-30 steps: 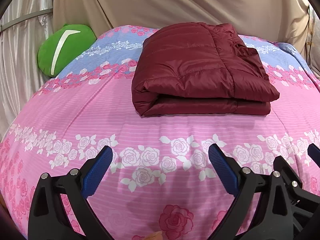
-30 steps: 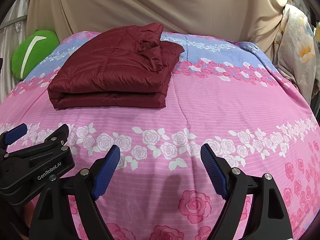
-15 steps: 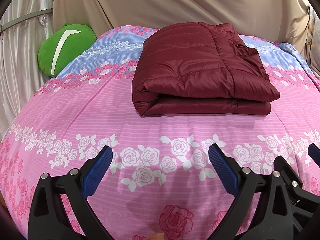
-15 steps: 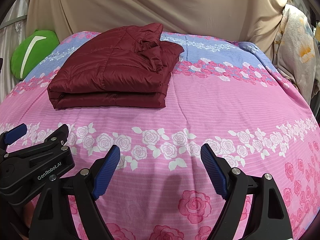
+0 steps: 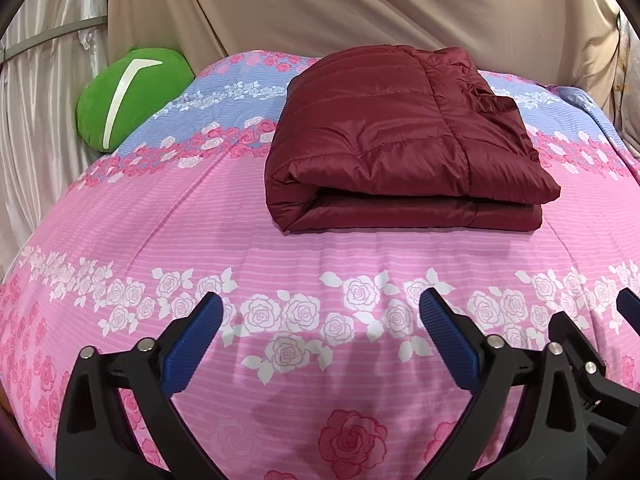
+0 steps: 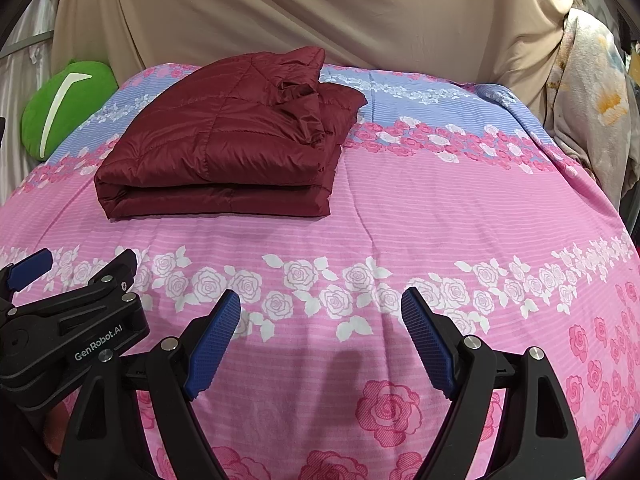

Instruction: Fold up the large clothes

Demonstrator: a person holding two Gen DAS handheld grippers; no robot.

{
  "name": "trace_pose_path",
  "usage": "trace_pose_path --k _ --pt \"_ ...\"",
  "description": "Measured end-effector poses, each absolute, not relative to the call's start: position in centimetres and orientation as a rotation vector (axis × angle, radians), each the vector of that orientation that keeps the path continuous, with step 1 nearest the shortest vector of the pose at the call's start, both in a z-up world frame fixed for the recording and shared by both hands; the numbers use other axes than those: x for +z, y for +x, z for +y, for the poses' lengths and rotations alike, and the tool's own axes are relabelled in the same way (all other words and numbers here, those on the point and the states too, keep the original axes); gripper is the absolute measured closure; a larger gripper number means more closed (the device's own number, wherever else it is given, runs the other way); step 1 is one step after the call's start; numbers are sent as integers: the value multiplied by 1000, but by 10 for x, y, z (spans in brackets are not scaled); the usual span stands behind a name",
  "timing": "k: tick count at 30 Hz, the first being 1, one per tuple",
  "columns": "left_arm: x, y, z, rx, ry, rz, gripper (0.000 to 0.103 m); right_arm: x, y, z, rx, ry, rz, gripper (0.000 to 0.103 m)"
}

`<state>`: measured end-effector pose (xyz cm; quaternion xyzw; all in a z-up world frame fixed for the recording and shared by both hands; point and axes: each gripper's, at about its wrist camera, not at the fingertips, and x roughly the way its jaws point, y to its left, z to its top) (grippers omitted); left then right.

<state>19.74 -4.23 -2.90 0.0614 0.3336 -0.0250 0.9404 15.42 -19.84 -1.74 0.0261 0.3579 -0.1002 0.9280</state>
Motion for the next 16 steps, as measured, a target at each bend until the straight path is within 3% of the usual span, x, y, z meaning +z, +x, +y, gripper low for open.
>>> trace_pose_path --k 16 --pt "-29 196 -47 -36 150 680 10 -17 153 -197 -219 41 738 22"
